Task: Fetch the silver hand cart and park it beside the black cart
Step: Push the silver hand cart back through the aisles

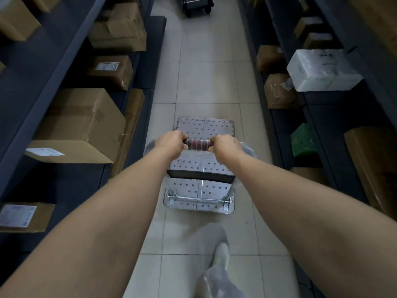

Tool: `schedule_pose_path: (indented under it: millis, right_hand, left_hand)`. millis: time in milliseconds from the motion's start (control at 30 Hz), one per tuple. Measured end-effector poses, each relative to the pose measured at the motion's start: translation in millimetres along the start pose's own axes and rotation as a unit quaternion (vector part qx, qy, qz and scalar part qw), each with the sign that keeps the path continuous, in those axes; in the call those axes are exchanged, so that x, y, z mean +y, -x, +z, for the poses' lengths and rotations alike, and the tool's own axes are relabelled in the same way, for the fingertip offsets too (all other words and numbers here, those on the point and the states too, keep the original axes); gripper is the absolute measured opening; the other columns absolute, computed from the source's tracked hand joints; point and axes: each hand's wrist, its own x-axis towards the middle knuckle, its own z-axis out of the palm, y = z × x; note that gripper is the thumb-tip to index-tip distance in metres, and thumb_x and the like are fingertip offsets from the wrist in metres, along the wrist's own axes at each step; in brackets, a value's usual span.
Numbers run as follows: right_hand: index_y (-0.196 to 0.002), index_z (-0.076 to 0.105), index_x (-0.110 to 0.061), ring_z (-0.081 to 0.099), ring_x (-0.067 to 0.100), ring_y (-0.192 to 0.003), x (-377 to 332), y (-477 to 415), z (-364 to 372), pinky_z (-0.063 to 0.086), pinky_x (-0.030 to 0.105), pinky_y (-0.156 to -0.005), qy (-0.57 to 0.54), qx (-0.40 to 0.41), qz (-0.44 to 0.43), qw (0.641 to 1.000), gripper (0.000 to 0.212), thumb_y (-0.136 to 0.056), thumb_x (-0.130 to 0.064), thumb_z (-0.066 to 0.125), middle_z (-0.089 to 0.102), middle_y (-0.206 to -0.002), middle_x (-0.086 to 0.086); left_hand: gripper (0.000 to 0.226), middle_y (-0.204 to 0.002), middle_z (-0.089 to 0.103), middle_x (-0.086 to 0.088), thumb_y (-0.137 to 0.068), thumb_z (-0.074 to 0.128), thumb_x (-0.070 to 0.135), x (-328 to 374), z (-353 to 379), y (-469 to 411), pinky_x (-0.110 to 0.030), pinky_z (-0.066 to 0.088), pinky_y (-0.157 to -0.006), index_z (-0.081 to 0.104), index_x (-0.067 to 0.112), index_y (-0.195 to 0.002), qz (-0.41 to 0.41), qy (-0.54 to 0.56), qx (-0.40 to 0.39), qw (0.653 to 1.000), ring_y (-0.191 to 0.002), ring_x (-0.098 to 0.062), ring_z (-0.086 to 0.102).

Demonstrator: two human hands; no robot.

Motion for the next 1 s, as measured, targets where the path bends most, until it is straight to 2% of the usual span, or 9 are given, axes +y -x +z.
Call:
schedule_pose_path:
  millis: [133, 233, 400, 567, 800, 933, 1000]
  right_hand:
    - [-0.119, 0.06, -0.019, 0.051, 0.022, -0.082, -7.7, -26.5, -14.6, 0.041, 0.029, -0.064, 0.013, -0.017, -0.007, 1.0, 0.026, -0.093, -0.017, 0.059, 0.055, -0.091, 0.005]
    - [-0.12, 0.059, -0.018, 0.05, 0.022, -0.083, -11.3, -45.1, -22.8, 0.041, 0.03, -0.066, 0.021, -0.016, -0.012, 1.0, 0.026, -0.094, -0.017, 0.058, 0.054, -0.092, 0.005]
    - [-0.122, 0.057, -0.017, 0.048, 0.023, -0.084, -11.7, -73.9, -36.3, 0.04, 0.031, -0.07, 0.036, -0.013, -0.027, 0.999, 0.03, -0.093, -0.015, 0.059, 0.053, -0.092, 0.005]
    - [-0.12, 0.058, -0.018, 0.05, 0.022, -0.083, -4.6, -98.2, -52.1, 0.041, 0.03, -0.068, 0.032, -0.007, -0.031, 0.999, 0.027, -0.094, -0.014, 0.057, 0.054, -0.092, 0.005]
    - [-0.117, 0.059, -0.02, 0.051, 0.021, -0.085, 13.2, -133.1, -80.5, 0.043, 0.029, -0.07, 0.015, 0.015, -0.023, 1.0, 0.022, -0.096, -0.017, 0.054, 0.056, -0.094, 0.004]
    - [-0.118, 0.059, -0.022, 0.056, 0.02, -0.088, 22.2, -154.3, -95.6, 0.05, 0.029, -0.074, -0.011, 0.024, -0.009, 1.0, 0.024, -0.095, -0.018, 0.055, 0.059, -0.098, 0.004]
    - [-0.119, 0.059, -0.023, 0.058, 0.021, -0.094, 26.0, -164.1, -104.3, 0.052, 0.031, -0.08, -0.028, 0.023, -0.004, 0.999, 0.025, -0.094, -0.019, 0.056, 0.061, -0.103, 0.005]
  left_hand:
    - [0.026, -0.104, 0.063, -0.003, -0.095, 0.055, 0.023, -0.5, -14.1, -24.0, -0.036, 0.048, -0.08, 0.061, 0.025, -0.12, -0.013, 0.018, -0.013, 1.0, -0.095, -0.021, 0.058]
    - [0.027, -0.108, 0.065, -0.005, -0.094, 0.057, 0.025, 0.1, -22.6, -42.5, -0.04, 0.049, -0.087, 0.062, 0.025, -0.12, -0.018, 0.024, -0.017, 0.999, -0.101, -0.024, 0.059]
    - [0.026, -0.112, 0.066, -0.005, -0.094, 0.057, 0.025, 5.6, -33.0, -71.4, -0.04, 0.049, -0.089, 0.062, 0.027, -0.12, -0.03, 0.028, -0.008, 0.999, -0.105, -0.025, 0.059]
    - [0.027, -0.11, 0.065, -0.004, -0.095, 0.056, 0.024, 17.6, -41.1, -97.6, -0.037, 0.047, -0.084, 0.061, 0.025, -0.122, -0.03, 0.019, 0.007, 0.999, -0.103, -0.024, 0.059]
    - [0.026, -0.097, 0.061, 0.001, -0.096, 0.054, 0.031, 40.0, -52.6, -139.5, -0.03, 0.039, -0.067, 0.061, 0.029, -0.121, -0.018, -0.009, 0.022, 1.0, -0.083, -0.017, 0.051]
    - [0.025, -0.097, 0.063, 0.002, -0.094, 0.056, 0.037, 51.7, -60.6, -168.6, -0.03, 0.039, -0.07, 0.062, 0.03, -0.117, 0.002, -0.037, 0.01, 0.999, -0.086, -0.018, 0.053]
    - [0.025, -0.1, 0.064, 0.001, -0.094, 0.055, 0.039, 57.2, -65.1, -182.8, -0.03, 0.038, -0.073, 0.062, 0.031, -0.117, 0.014, -0.046, 0.002, 0.999, -0.093, -0.02, 0.057]
